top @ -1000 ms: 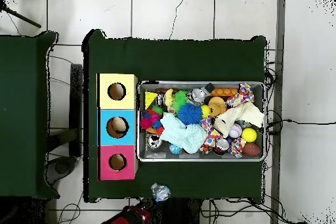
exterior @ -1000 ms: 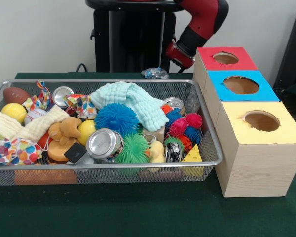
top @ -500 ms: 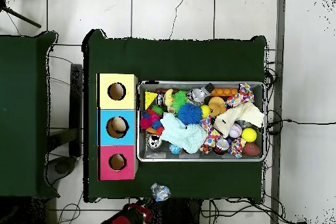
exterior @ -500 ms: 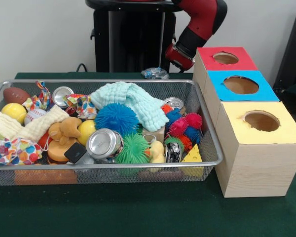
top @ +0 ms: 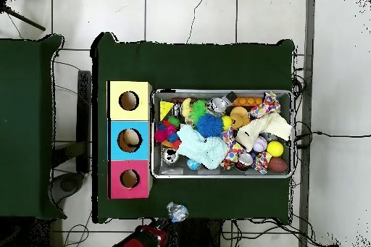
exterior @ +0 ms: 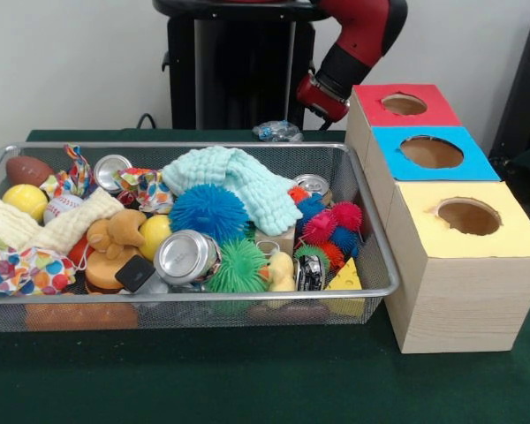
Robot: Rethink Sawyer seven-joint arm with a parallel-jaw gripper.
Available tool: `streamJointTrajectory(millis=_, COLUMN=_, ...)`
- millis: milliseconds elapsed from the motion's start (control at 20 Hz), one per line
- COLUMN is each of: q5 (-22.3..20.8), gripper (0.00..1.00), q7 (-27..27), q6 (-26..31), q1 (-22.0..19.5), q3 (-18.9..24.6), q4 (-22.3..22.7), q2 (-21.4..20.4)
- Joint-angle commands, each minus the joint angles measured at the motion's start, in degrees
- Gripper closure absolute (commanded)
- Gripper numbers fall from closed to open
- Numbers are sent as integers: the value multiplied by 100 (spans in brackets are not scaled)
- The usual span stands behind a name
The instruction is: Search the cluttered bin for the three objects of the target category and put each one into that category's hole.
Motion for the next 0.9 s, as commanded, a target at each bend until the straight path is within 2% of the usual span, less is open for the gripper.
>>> streamJointTrajectory(millis=50, q5=-248, gripper=0, q7=1020, q6=473, q1=-318, q3=52, q4=215, q2=-336)
streamJointTrajectory(millis=350, q5=-337, gripper=0, q7=762, q6=820, q1=-367, q3=-158, q4=476, q2=-802)
streamJointTrajectory(millis=900, q5=-584, gripper=0, q7=714, q6=1000, q1=-542, q3=-249, q4=341, q2=-869)
